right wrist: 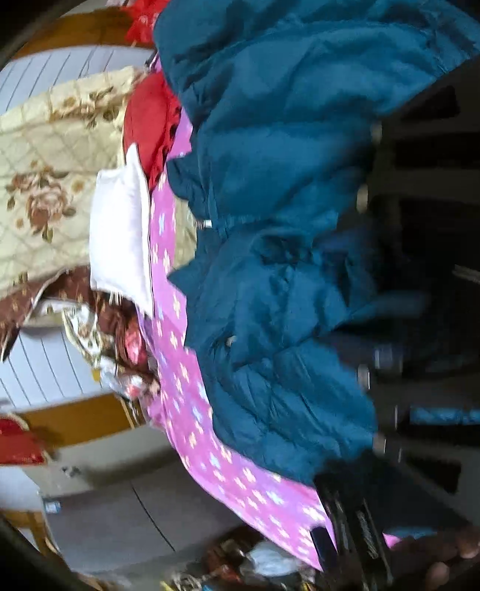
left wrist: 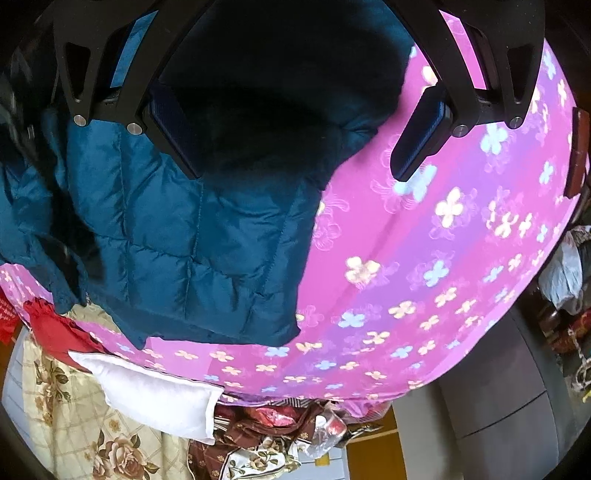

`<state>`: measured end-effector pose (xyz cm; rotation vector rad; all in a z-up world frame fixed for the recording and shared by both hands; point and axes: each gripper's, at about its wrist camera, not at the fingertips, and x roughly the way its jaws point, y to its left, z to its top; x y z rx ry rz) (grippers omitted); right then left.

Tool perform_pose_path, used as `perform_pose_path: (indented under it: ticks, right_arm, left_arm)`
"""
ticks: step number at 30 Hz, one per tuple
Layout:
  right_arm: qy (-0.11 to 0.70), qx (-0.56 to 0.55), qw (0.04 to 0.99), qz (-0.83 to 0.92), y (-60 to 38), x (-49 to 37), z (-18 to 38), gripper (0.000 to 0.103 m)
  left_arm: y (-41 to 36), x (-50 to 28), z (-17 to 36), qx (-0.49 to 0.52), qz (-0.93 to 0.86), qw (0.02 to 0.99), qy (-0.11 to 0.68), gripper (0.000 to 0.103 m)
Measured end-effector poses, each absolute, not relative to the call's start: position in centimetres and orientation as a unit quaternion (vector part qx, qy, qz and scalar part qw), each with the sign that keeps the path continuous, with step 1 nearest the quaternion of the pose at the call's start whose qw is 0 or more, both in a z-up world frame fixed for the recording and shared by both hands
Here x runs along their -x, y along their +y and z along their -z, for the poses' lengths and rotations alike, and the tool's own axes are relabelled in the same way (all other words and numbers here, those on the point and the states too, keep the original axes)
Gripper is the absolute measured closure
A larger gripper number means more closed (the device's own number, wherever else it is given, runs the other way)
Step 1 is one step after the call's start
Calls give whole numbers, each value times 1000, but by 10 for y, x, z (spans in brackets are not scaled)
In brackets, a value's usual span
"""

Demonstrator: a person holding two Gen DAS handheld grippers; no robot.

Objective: Fold large clothes

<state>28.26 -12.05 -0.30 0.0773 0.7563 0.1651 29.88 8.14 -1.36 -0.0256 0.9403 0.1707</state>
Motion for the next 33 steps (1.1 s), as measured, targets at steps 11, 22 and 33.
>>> perform_pose_path:
  ticks: [11, 22, 33]
  right_arm:
    - [446, 20, 895, 17, -183, -193, -7, 12]
    - [465, 26, 885, 10, -189, -191, 40, 0]
    - [463, 33, 886, 10, -188, -191, 40, 0]
  left_arm:
    - [43, -291, -15, 68, 41, 916, 393, 2]
    - [9, -300, -29, 126, 129, 917, 355, 2]
    - [-24, -333, 3, 120, 187, 877, 426, 3]
